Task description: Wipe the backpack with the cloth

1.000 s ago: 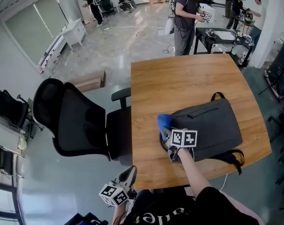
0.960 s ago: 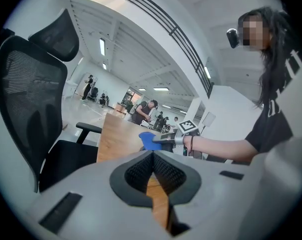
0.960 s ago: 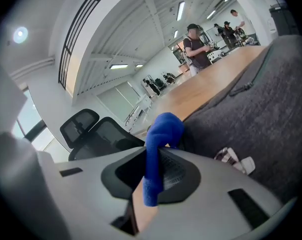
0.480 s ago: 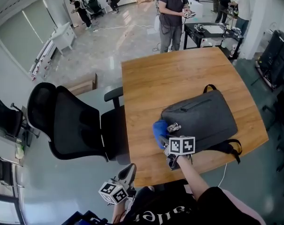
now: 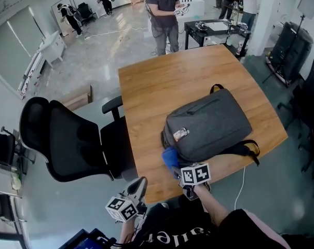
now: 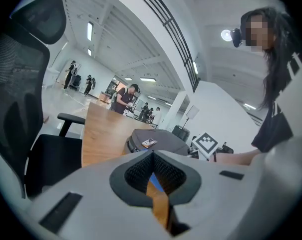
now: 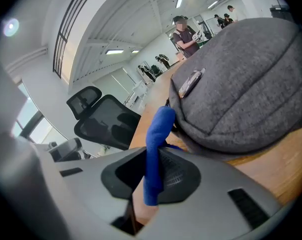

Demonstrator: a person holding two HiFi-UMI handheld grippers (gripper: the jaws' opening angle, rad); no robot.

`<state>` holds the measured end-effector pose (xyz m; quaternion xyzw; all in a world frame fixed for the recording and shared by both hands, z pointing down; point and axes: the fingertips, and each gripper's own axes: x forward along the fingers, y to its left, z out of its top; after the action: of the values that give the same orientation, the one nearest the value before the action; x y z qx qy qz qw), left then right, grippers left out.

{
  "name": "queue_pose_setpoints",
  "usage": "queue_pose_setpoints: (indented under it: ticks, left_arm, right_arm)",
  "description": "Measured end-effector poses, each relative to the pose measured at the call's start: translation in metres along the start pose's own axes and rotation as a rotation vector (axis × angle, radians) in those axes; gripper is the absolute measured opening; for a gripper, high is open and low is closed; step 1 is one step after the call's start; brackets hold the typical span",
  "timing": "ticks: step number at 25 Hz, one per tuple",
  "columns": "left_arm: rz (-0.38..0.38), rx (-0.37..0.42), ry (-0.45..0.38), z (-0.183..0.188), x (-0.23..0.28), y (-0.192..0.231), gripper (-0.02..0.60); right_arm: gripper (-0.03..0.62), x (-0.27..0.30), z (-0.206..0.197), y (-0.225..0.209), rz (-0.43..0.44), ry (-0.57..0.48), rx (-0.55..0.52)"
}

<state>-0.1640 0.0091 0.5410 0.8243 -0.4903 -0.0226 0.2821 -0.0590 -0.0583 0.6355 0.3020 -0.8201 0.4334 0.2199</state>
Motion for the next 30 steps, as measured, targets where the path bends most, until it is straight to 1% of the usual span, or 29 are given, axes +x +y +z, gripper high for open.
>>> queue_pose_setpoints:
  ticks: [3, 5, 9, 13, 18, 22, 27, 30]
  left_arm:
    - [-0.039, 0.006, 0.017, -0.002, 0.007, -0.005, 0.002]
    - [-0.067, 0.012, 0.034, -0.004, 0.011, -0.011, 0.001]
    - [-0.114, 0.017, 0.072, -0.013, 0.021, -0.024, 0.002]
    - [-0.145, 0.018, 0.101, -0.021, 0.034, -0.031, 0.001]
    - [-0.164, 0.029, 0.092, -0.018, 0.052, -0.045, 0.001]
    - [-0.159, 0.027, 0.087, -0.017, 0.072, -0.052, 0.002]
    - [-0.168, 0.033, 0.08, -0.01, 0.093, -0.067, 0.002]
    - [-0.156, 0.032, 0.081, -0.01, 0.103, -0.073, 0.002]
  right_arm:
    - [0.064, -0.008, -0.017, -0.004, -0.018, 0.024, -0.011]
    - [0.064, -0.016, -0.018, -0.005, -0.032, 0.015, -0.027]
    - [0.064, -0.035, -0.014, -0.02, -0.094, -0.008, -0.062]
    - [0.064, -0.054, -0.014, -0.042, -0.136, -0.041, -0.026]
    - [0.064, -0.083, -0.006, -0.069, -0.164, -0.074, -0.002]
    - [0.064, -0.099, -0.001, -0.088, -0.152, -0.086, 0.018]
    - [0.064, -0.122, 0.006, -0.112, -0.159, -0.09, 0.034]
    - [0.064, -0.136, 0.011, -0.13, -0.16, -0.098, 0.049]
